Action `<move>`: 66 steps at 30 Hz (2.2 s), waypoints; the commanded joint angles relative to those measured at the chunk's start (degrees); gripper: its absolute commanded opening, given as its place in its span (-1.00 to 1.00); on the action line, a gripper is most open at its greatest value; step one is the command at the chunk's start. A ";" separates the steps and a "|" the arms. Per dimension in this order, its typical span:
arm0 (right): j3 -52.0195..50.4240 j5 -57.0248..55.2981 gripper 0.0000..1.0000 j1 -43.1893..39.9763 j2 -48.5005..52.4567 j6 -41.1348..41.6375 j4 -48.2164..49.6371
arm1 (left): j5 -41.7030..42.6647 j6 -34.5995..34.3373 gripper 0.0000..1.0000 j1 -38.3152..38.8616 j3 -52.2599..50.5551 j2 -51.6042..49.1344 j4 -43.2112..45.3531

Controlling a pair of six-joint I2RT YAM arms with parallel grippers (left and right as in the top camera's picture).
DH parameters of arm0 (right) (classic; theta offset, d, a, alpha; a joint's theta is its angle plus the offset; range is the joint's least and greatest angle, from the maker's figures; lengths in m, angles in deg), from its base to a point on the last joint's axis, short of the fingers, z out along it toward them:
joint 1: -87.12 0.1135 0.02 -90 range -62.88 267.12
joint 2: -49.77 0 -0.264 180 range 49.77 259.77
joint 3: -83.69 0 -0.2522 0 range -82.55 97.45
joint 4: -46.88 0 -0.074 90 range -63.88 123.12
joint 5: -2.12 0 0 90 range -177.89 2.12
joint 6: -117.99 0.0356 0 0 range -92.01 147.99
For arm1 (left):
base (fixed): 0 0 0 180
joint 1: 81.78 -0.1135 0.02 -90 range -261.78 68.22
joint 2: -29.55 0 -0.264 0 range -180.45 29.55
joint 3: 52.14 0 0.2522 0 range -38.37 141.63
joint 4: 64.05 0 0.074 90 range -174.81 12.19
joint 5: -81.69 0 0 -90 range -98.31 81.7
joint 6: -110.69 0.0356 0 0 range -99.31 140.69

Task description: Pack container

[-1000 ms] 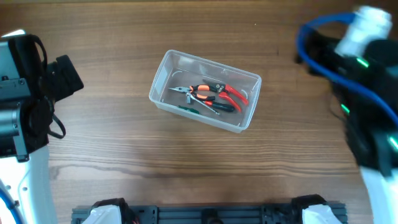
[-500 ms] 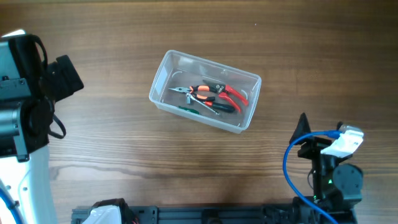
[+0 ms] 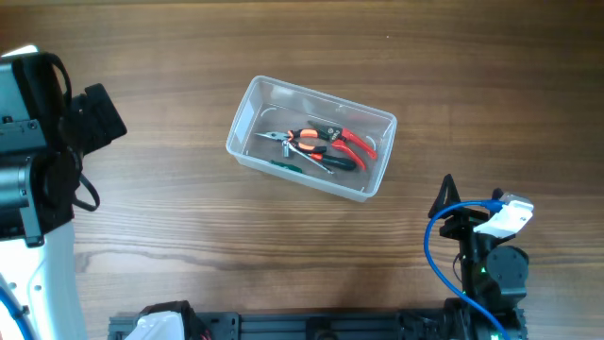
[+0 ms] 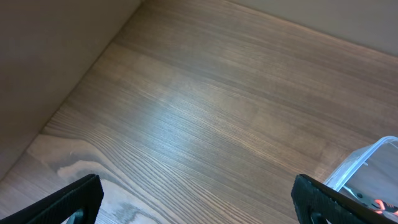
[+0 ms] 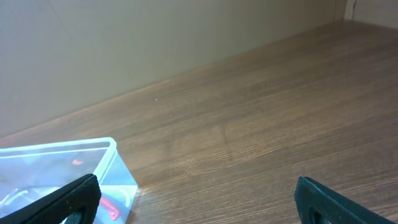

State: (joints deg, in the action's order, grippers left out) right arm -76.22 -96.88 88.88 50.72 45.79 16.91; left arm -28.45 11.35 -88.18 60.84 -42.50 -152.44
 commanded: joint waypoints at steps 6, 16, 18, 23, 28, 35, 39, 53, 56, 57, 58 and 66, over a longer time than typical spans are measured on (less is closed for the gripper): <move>-0.13 0.87 1.00 -0.13 -0.79 0.76 0.09 | -0.72 -0.13 0.99 -0.26 -0.07 0.33 0.00; -0.13 0.87 0.99 -0.13 -0.79 0.76 0.09 | 4.96 -0.15 0.99 0.92 -7.78 15.34 6.43; -0.13 0.90 0.99 -0.13 -0.79 0.76 0.09 | 12.92 -0.15 0.99 0.92 -18.71 24.17 15.52; -0.13 0.90 1.00 -0.13 -0.79 0.76 0.09 | 27.21 -0.15 0.99 1.49 -61.79 48.28 43.80; -0.13 0.90 1.00 -0.13 -0.79 0.76 0.09 | 28.92 -1.64 0.99 5.92 -87.93 64.50 56.92; -0.13 0.87 1.00 -0.13 -0.79 0.79 0.09 | 28.89 -1.62 0.99 5.92 -93.77 68.67 57.16; -0.13 0.87 1.00 -0.13 -0.79 0.79 0.09 | 28.89 -1.62 0.99 5.92 -93.77 71.49 57.27; -0.13 0.87 1.00 -0.13 -0.79 0.79 0.09 | 28.87 -1.62 1.00 5.92 -93.79 71.78 57.24; -0.13 0.87 1.00 -0.13 -0.79 0.79 0.09 | 28.87 -1.62 0.99 5.92 -93.79 71.78 57.24; -0.13 0.90 0.99 -0.13 -0.79 0.79 0.09 | 28.87 -1.62 0.99 5.92 -93.77 71.78 57.24; -0.13 0.90 0.99 -0.13 -0.79 0.76 0.09 | 28.87 -1.62 1.00 5.92 -93.79 71.78 57.27; -0.13 0.87 1.00 -0.13 -0.79 0.76 0.09 | 28.87 -1.62 0.99 5.92 -93.77 71.78 57.24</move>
State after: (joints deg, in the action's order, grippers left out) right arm -76.48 -96.64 88.88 50.44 45.99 16.87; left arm -0.86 10.45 -82.58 -32.44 28.56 -95.50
